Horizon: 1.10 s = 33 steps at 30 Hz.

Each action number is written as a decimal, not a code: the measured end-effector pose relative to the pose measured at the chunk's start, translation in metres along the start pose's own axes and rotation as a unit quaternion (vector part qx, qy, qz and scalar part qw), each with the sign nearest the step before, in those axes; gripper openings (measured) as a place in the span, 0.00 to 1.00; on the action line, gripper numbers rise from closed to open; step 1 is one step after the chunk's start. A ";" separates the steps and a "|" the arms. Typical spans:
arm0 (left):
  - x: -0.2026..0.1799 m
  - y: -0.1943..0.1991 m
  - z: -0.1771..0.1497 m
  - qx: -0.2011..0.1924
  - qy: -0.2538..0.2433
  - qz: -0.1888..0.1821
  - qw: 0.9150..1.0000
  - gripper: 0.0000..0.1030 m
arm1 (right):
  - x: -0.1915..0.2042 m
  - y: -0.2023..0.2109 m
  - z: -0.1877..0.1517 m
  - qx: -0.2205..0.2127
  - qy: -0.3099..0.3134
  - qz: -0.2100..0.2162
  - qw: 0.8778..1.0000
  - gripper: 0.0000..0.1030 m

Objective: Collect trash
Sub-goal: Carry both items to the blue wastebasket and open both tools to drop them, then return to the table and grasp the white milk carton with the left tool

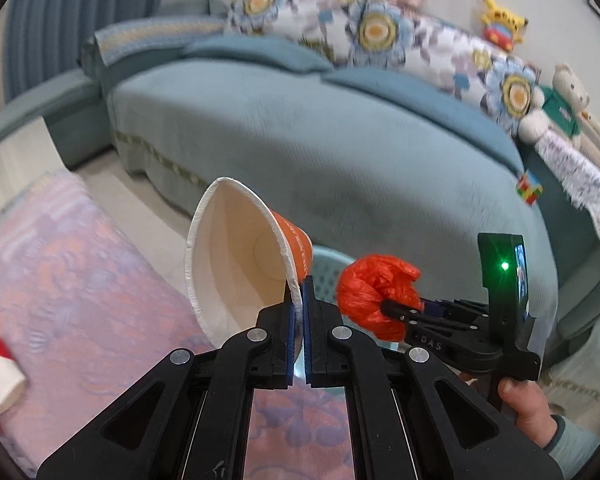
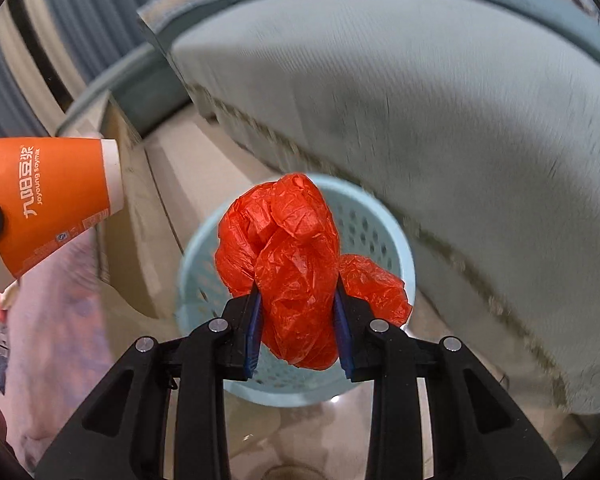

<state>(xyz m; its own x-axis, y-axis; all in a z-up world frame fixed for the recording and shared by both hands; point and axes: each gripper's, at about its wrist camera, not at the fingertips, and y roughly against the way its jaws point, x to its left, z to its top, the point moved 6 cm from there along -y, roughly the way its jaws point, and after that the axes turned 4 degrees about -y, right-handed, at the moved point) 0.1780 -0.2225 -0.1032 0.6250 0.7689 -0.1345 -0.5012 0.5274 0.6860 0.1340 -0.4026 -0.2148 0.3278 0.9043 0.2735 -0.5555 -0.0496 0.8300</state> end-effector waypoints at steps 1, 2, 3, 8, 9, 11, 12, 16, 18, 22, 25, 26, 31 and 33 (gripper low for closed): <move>0.001 -0.009 -0.004 0.012 0.001 -0.004 1.000 0.01 | -0.002 -0.007 -0.004 0.009 -0.004 0.001 1.000 0.29; 0.002 -0.015 -0.007 0.020 0.003 -0.007 1.000 0.01 | -0.003 -0.014 -0.008 0.017 -0.010 0.002 1.000 0.29; 0.003 -0.021 -0.011 0.031 0.007 -0.012 0.999 0.01 | -0.005 -0.018 -0.009 0.023 -0.015 0.001 1.000 0.29; 0.015 -0.037 -0.020 0.052 0.032 -0.028 0.998 0.03 | -0.006 -0.032 -0.010 0.041 -0.029 0.006 0.999 0.30; 0.018 -0.039 -0.023 0.055 0.038 -0.028 0.997 0.03 | -0.005 -0.032 -0.010 0.041 -0.029 0.006 0.999 0.31; 0.022 -0.037 -0.025 0.055 0.041 -0.027 0.997 0.05 | -0.004 -0.029 -0.008 0.038 -0.026 0.002 0.999 0.36; 0.022 -0.036 -0.025 0.054 0.043 -0.026 0.997 0.12 | -0.004 -0.029 -0.007 0.035 -0.025 0.000 0.999 0.43; 0.025 -0.027 -0.023 0.042 0.045 -0.022 0.998 0.23 | -0.008 -0.021 -0.006 0.020 -0.024 -0.003 0.999 0.52; 0.023 -0.021 -0.019 0.036 0.048 -0.024 0.998 0.23 | -0.007 -0.018 -0.005 0.016 -0.024 0.000 1.000 0.52; 0.024 -0.006 -0.013 0.021 0.051 -0.023 0.998 0.24 | 0.001 -0.006 -0.003 0.003 -0.012 0.006 1.000 0.52; 0.026 0.012 -0.010 0.005 0.055 -0.020 0.998 0.35 | 0.012 0.010 -0.002 -0.014 0.004 0.016 1.000 0.52; 0.026 0.019 -0.009 0.000 0.056 -0.018 0.998 0.38 | 0.018 0.015 -0.002 -0.020 0.010 0.019 1.000 0.52; 0.037 0.072 -0.012 -0.043 0.073 0.001 0.996 0.52 | 0.056 0.054 0.003 -0.063 0.050 0.046 0.996 0.52; 0.046 0.098 -0.017 -0.063 0.085 0.014 0.994 0.55 | 0.078 0.073 0.005 -0.083 0.071 0.059 0.992 0.52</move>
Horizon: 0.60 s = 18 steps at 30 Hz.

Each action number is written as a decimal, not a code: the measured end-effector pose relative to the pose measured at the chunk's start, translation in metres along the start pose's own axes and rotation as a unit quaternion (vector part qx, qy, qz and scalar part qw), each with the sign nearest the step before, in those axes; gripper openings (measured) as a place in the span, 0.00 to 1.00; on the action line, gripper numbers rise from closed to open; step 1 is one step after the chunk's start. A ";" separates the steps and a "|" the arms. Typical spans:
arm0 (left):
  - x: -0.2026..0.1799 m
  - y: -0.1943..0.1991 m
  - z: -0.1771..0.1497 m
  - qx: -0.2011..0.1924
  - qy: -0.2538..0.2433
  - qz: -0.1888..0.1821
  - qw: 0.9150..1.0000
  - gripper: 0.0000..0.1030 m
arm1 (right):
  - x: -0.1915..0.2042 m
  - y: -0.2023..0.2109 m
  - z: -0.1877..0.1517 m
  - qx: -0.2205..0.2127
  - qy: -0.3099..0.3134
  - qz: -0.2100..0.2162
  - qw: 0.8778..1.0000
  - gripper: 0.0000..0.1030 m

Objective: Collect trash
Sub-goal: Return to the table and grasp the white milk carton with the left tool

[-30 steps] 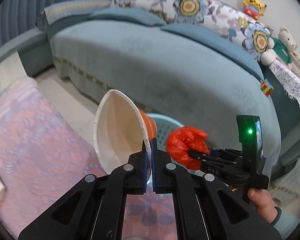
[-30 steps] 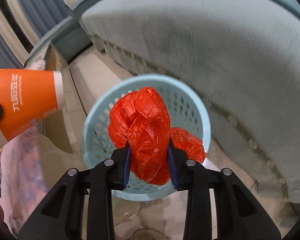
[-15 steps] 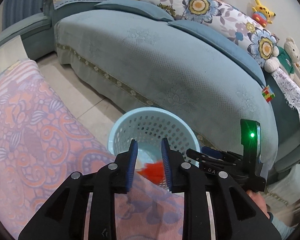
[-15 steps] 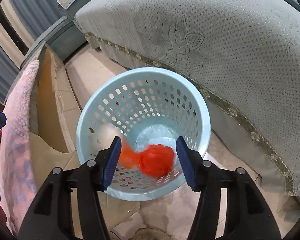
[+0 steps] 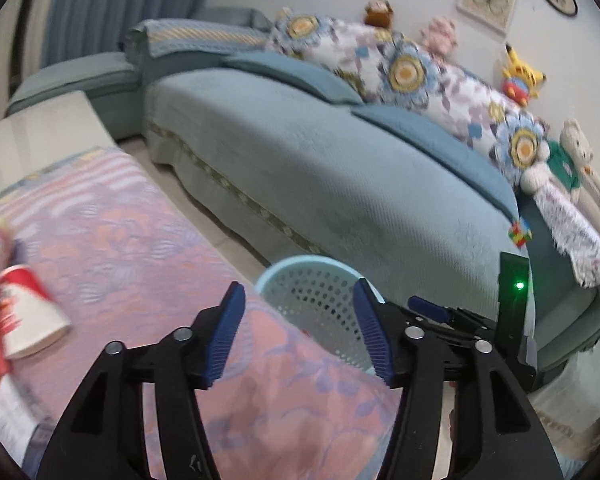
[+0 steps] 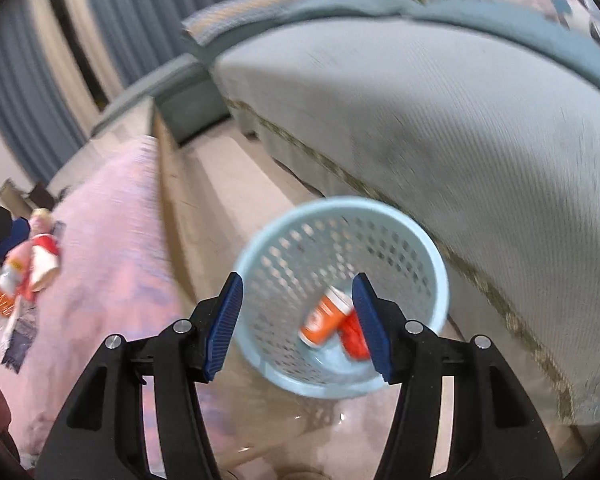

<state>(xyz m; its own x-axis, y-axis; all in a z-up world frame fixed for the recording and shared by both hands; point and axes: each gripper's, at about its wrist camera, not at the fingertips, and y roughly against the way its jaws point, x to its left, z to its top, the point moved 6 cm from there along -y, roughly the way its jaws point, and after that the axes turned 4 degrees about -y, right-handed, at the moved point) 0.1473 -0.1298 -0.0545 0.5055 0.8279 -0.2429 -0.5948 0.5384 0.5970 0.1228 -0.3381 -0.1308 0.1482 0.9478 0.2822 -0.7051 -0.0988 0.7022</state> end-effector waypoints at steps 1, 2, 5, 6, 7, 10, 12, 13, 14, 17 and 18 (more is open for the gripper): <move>0.004 0.011 -0.001 -0.008 0.004 0.006 1.000 0.57 | 0.015 0.008 0.004 -0.010 0.012 0.011 1.000 0.52; 0.009 0.023 -0.003 -0.016 0.008 0.015 1.000 0.58 | 0.028 0.015 0.007 -0.017 0.021 0.023 0.999 0.52; 0.030 0.058 -0.009 -0.040 0.020 0.053 0.998 0.61 | 0.066 0.032 0.011 -0.035 0.049 0.054 0.997 0.52; 0.043 0.075 -0.013 -0.056 0.034 0.081 0.995 0.61 | 0.079 0.036 0.010 -0.039 0.057 0.063 0.996 0.52; 0.054 0.087 -0.017 -0.064 0.046 0.091 0.993 0.63 | 0.096 0.041 0.010 -0.043 0.069 0.076 0.994 0.52; 0.090 0.126 -0.031 -0.083 0.087 0.124 0.985 0.65 | 0.137 0.044 0.005 -0.046 0.101 0.099 0.989 0.52; 0.109 0.146 -0.041 -0.088 0.095 0.151 0.980 0.68 | 0.160 0.043 -0.001 -0.041 0.118 0.108 0.986 0.52; 0.122 0.156 -0.048 -0.086 0.098 0.174 0.976 0.70 | 0.167 0.044 -0.005 -0.038 0.123 0.112 0.985 0.52; 0.133 0.163 -0.055 -0.080 0.099 0.193 0.973 0.70 | 0.178 0.042 -0.008 -0.034 0.128 0.118 0.984 0.52; 0.166 0.174 -0.076 -0.048 0.111 0.240 0.963 0.71 | 0.197 0.036 -0.018 -0.024 0.139 0.125 0.982 0.52; 0.180 0.175 -0.085 -0.031 0.121 0.251 0.960 0.71 | 0.202 0.034 -0.022 -0.020 0.141 0.128 0.982 0.52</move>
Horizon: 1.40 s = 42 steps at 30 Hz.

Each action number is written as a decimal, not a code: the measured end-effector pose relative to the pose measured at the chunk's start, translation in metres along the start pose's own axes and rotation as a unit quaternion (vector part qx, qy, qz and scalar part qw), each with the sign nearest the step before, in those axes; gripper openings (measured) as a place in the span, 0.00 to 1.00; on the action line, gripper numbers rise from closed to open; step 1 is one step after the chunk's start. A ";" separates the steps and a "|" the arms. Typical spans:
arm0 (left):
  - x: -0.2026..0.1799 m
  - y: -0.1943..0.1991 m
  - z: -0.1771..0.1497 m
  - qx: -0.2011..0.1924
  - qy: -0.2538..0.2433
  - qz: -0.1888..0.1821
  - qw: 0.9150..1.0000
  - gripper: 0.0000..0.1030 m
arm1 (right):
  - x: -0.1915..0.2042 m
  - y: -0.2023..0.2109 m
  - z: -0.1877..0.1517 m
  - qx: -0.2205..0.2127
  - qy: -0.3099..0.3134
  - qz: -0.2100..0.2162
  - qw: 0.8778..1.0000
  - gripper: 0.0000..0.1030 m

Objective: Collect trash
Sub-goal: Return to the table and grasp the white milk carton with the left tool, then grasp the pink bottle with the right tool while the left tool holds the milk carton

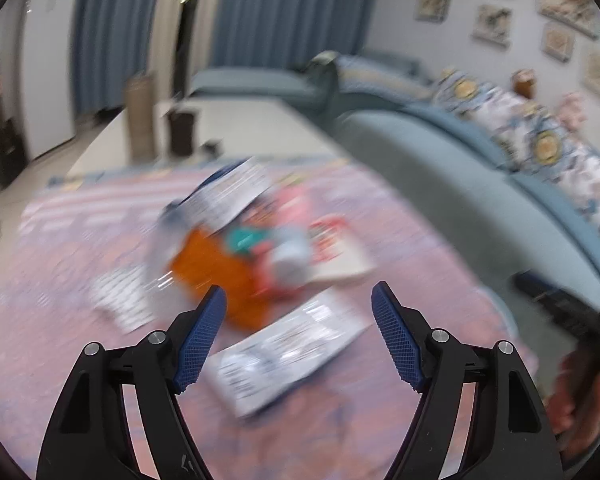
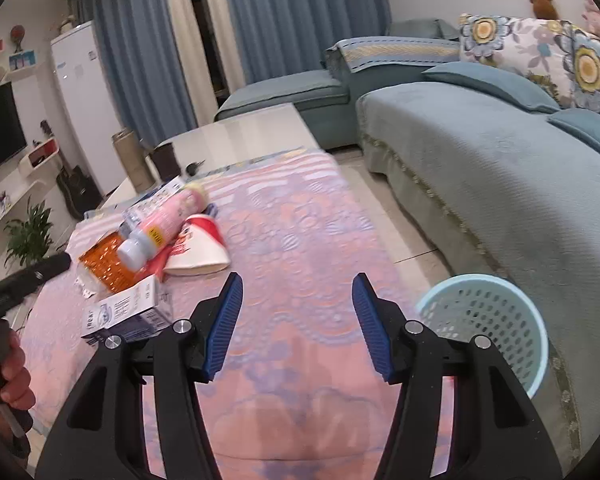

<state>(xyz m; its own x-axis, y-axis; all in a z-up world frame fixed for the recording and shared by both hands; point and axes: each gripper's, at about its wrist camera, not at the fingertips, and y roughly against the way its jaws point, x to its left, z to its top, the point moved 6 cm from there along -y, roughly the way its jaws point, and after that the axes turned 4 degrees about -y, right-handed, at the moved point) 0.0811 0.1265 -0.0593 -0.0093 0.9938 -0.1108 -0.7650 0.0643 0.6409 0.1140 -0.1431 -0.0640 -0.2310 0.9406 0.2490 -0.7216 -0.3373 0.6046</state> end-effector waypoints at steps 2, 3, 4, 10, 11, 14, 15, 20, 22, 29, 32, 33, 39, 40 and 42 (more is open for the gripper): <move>0.016 -0.012 -0.012 0.031 0.009 -0.003 0.999 0.71 | 0.007 -0.005 -0.004 0.007 0.004 0.003 1.000 0.52; 0.022 -0.019 -0.017 0.045 0.015 -0.006 0.999 0.71 | 0.009 -0.006 -0.006 0.010 0.006 0.003 1.000 0.52; 0.026 -0.024 -0.022 0.054 0.019 -0.012 0.998 0.71 | 0.012 -0.008 -0.008 0.013 0.009 0.003 1.000 0.52; 0.025 -0.038 -0.045 0.104 0.048 -0.099 0.988 0.69 | 0.015 -0.012 -0.014 0.022 0.017 -0.004 1.000 0.52; 0.019 -0.035 -0.047 0.108 0.041 -0.111 0.987 0.69 | 0.015 -0.014 -0.014 0.023 0.017 -0.004 1.000 0.52; 0.000 -0.031 -0.058 0.131 0.036 -0.154 0.979 0.69 | 0.017 -0.018 -0.014 0.028 0.016 -0.003 0.999 0.52; -0.009 -0.030 -0.061 0.140 0.033 -0.174 0.974 0.69 | 0.019 -0.020 -0.014 0.030 0.017 -0.002 0.999 0.52; -0.032 -0.044 -0.062 0.144 -0.004 -0.155 0.977 0.69 | 0.024 -0.026 -0.013 0.033 0.025 -0.001 0.999 0.52; -0.036 -0.056 -0.058 0.144 -0.018 -0.133 0.980 0.69 | 0.026 -0.028 -0.010 0.033 0.030 0.000 0.999 0.52; -0.043 -0.077 -0.044 0.144 -0.053 -0.111 0.982 0.71 | 0.032 -0.036 -0.001 0.030 0.045 -0.001 0.999 0.52; -0.054 -0.091 -0.037 0.151 -0.071 -0.106 0.980 0.71 | 0.035 -0.043 0.003 0.032 0.047 0.000 0.998 0.52; -0.057 -0.096 -0.036 0.158 -0.077 -0.098 0.980 0.67 | 0.037 -0.044 0.006 0.032 0.048 0.002 0.998 0.52; -0.063 -0.102 -0.042 0.156 -0.093 -0.071 0.981 0.49 | 0.066 -0.058 0.030 0.035 0.069 0.036 0.996 0.52; -0.060 -0.098 -0.042 0.148 -0.089 -0.063 0.983 0.48 | 0.073 -0.059 0.032 0.036 0.071 0.041 0.996 0.52; -0.051 -0.088 -0.045 0.134 -0.070 -0.064 0.986 0.47 | 0.092 -0.069 0.039 0.040 0.077 0.057 0.995 0.52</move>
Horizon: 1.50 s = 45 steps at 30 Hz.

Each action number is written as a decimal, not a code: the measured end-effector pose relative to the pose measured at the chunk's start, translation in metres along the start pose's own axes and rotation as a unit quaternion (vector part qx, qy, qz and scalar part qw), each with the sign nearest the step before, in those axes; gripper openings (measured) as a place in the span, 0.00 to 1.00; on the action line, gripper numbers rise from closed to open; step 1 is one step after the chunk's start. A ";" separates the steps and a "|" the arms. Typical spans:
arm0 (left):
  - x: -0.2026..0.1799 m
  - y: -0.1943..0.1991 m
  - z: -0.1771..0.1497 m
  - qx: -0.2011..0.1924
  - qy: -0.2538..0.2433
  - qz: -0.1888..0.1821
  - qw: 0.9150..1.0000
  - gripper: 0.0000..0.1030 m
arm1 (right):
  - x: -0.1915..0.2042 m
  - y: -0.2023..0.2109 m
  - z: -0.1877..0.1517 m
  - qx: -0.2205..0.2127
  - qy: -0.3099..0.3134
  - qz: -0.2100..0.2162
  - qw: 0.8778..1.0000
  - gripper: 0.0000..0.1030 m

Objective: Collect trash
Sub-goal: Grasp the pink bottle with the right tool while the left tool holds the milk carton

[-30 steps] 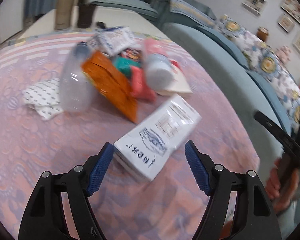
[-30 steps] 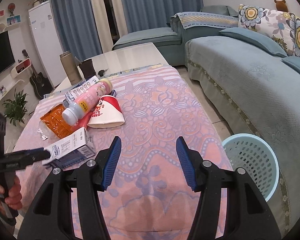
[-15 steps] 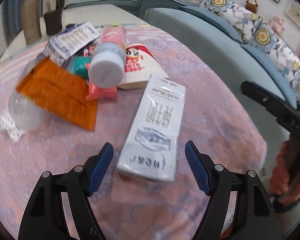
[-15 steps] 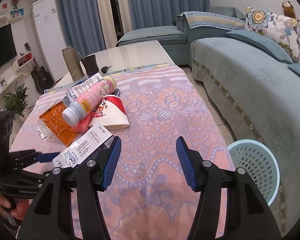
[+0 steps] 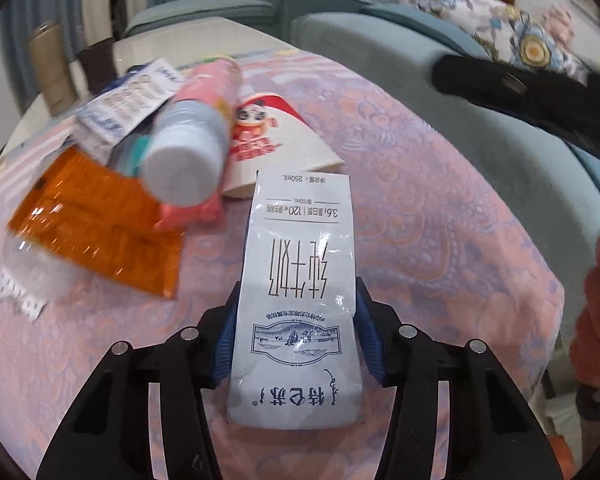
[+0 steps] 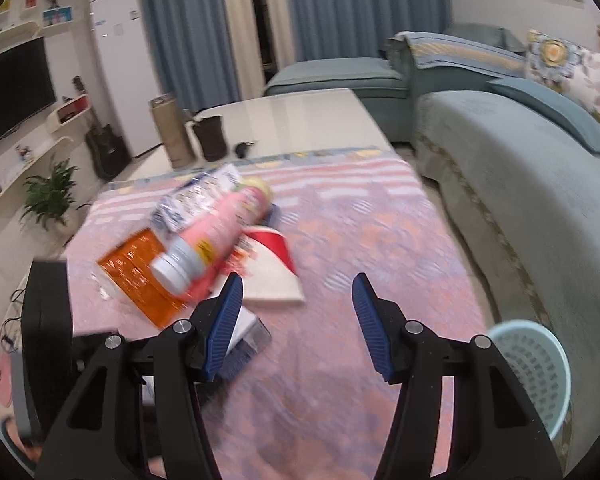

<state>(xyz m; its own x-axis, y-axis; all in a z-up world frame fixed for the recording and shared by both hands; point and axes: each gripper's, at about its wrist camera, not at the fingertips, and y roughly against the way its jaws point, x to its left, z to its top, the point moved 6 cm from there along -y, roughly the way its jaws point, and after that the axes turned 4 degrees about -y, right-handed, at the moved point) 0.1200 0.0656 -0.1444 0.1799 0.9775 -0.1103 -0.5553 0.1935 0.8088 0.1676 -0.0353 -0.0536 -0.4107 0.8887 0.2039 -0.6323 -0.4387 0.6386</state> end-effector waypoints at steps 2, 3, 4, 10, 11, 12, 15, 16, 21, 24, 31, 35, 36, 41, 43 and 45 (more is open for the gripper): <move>0.009 0.010 -0.008 -0.008 0.015 -0.002 1.000 0.47 | 0.016 -0.018 0.010 0.013 -0.004 0.018 1.000 0.52; 0.016 0.017 -0.015 -0.013 0.022 0.000 1.000 0.47 | 0.022 -0.026 0.013 0.020 -0.009 0.025 0.999 0.52; 0.018 0.021 -0.019 -0.013 0.026 0.001 1.000 0.47 | 0.030 -0.040 0.018 0.034 -0.020 0.040 0.998 0.52; 0.046 0.047 -0.047 -0.020 0.062 -0.011 0.998 0.47 | 0.059 -0.101 0.033 0.092 -0.076 0.043 0.992 0.52; 0.050 0.049 -0.050 -0.020 0.068 -0.010 0.997 0.47 | 0.060 -0.108 0.033 0.100 -0.081 0.036 0.991 0.52; 0.055 0.051 -0.052 -0.021 0.074 -0.010 0.997 0.47 | 0.063 -0.117 0.031 0.110 -0.086 0.031 0.990 0.52; 0.062 0.055 -0.058 -0.025 0.088 -0.014 0.996 0.47 | 0.067 -0.135 0.023 0.135 -0.091 0.018 0.986 0.52; 0.064 0.056 -0.059 -0.029 0.092 -0.016 0.995 0.47 | 0.068 -0.139 0.020 0.140 -0.089 0.016 0.986 0.53; 0.069 0.061 -0.060 -0.038 0.101 -0.023 0.994 0.47 | 0.072 -0.140 0.008 0.152 -0.076 0.035 0.985 0.46; 0.069 0.066 -0.058 -0.046 0.107 -0.027 0.993 0.47 | 0.066 -0.127 -0.001 0.154 -0.070 0.043 0.985 0.45; 0.055 0.086 -0.047 -0.081 0.099 -0.037 0.991 0.47 | 0.036 -0.072 -0.025 0.115 -0.073 0.054 0.989 0.43; 0.039 0.096 -0.034 -0.099 0.084 -0.041 0.991 0.47 | 0.013 -0.036 -0.026 0.089 -0.080 0.059 0.991 0.42; 0.034 0.097 -0.029 -0.101 0.078 -0.039 0.991 0.47 | 0.008 -0.028 -0.028 0.087 -0.077 0.057 0.992 0.42; 0.024 0.096 -0.017 -0.103 0.071 -0.042 0.991 0.47 | -0.012 -0.003 -0.054 0.117 -0.046 0.042 0.991 0.42; 0.021 0.095 -0.019 -0.100 0.068 -0.042 0.992 0.47 | -0.016 0.005 -0.072 0.130 -0.032 0.043 0.990 0.42; 0.018 0.090 -0.022 -0.093 0.070 -0.046 0.992 0.47 | -0.021 0.011 -0.092 0.145 -0.026 0.037 0.988 0.43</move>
<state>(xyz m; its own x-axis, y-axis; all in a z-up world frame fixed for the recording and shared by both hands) 0.0557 0.1024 -0.0866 0.1288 0.9545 -0.2691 -0.6843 0.2819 0.6725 0.1088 -0.0709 -0.1197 -0.4088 0.8650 0.2909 -0.3846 -0.4523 0.8046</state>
